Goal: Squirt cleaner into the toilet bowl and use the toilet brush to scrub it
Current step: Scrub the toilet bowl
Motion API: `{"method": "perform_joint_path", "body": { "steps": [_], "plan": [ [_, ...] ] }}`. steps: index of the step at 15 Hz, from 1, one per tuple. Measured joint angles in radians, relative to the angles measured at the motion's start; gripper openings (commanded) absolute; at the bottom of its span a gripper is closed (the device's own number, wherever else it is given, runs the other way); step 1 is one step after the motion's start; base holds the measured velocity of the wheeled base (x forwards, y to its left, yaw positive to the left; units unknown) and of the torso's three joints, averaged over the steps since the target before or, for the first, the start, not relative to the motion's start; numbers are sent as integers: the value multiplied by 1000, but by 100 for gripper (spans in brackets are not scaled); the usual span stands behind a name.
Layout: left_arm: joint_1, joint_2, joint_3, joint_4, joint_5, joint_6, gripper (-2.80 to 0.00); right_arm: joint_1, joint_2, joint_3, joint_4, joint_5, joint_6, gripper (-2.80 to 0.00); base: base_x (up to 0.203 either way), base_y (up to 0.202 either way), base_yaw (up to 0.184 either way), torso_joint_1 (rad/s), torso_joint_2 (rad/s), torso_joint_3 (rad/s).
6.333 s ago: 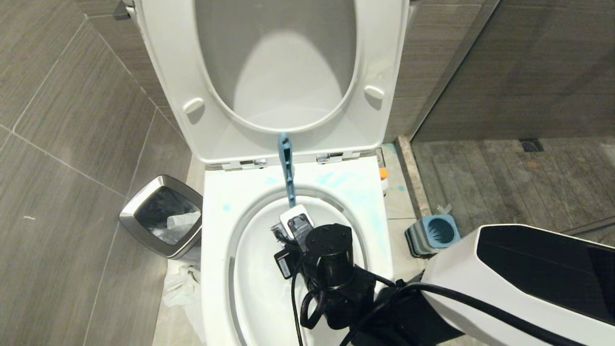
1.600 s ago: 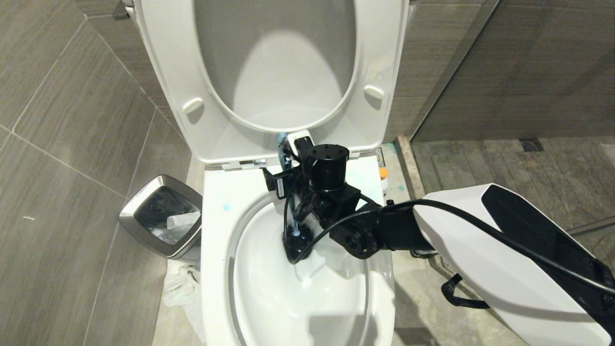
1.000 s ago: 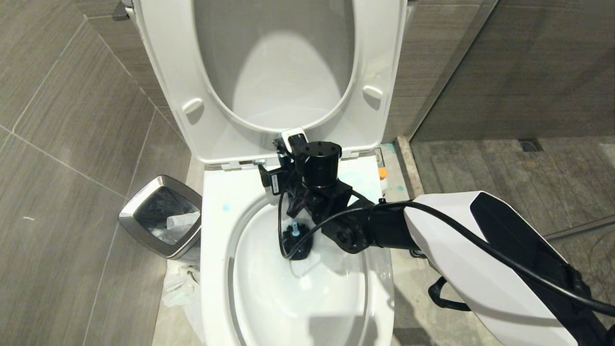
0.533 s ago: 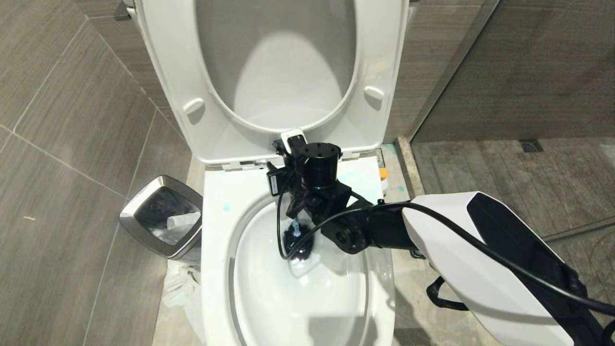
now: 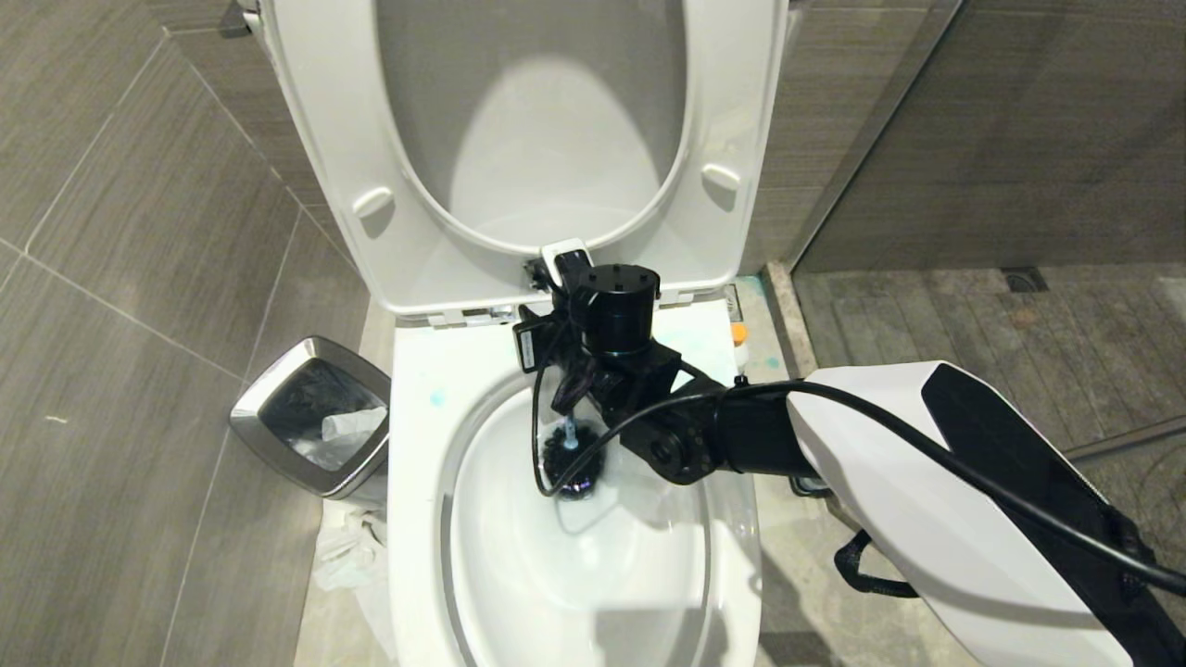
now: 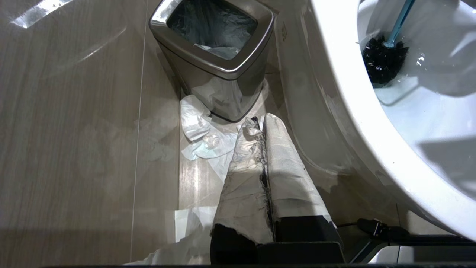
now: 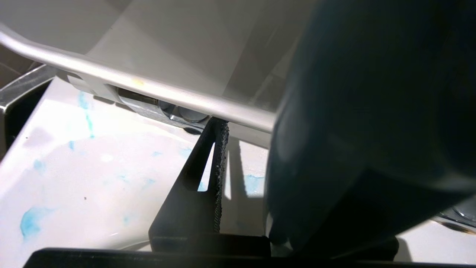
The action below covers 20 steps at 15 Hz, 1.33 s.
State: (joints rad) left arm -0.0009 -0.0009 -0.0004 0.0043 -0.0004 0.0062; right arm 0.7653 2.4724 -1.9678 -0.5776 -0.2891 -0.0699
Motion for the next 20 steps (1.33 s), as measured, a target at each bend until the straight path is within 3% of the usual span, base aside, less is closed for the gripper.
{"method": "perform_joint_path", "body": {
  "steps": [5,11,17,20],
  "plan": [
    [1,0,0,0,0,0,-280,31,-110,178,-31,-38,-2,-280,0,0,0,0,0,0],
    [1,0,0,0,0,-1,-280,88,-288,529,-270,-54,-18,-280,0,0,0,0,0,0],
    [1,0,0,1,0,-1,-280,137,-388,793,-546,-53,-268,-280,0,0,0,0,0,0],
    [1,0,0,0,0,0,-280,180,-437,876,-555,-54,-292,-280,0,0,0,0,0,0]
  ]
}}
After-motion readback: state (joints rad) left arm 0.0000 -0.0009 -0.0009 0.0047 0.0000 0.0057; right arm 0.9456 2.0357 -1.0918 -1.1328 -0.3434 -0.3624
